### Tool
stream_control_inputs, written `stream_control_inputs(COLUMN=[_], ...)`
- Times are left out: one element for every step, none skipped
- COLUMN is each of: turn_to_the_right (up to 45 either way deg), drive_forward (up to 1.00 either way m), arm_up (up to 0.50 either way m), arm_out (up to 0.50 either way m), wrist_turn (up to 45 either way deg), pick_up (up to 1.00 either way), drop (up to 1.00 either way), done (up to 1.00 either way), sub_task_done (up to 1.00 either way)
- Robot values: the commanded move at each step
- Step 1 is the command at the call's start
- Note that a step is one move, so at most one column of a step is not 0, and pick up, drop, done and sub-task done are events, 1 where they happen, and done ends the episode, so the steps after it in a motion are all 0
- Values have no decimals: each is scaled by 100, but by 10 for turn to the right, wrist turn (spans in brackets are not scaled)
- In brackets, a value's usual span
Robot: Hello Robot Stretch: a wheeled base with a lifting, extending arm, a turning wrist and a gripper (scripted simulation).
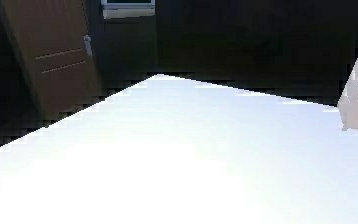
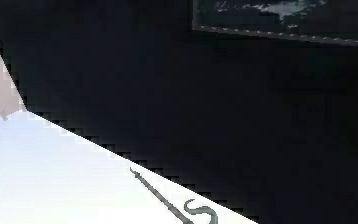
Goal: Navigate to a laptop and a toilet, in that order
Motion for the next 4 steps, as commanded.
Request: stream_control_inputs(turn_to_the_right=[420, 0, -450, -360], drive_forward=[0, 15, 0, 0], arm_up=[0, 0, 0, 0], arm_out=[0, 0, 0, 0], wrist_turn=[0, 0, 0, 0], pick_up=[0, 0, 0, 0], drop=[0, 0, 0, 0], done=[0, 0, 0, 0], sub_task_done=[0, 0, 0, 0])
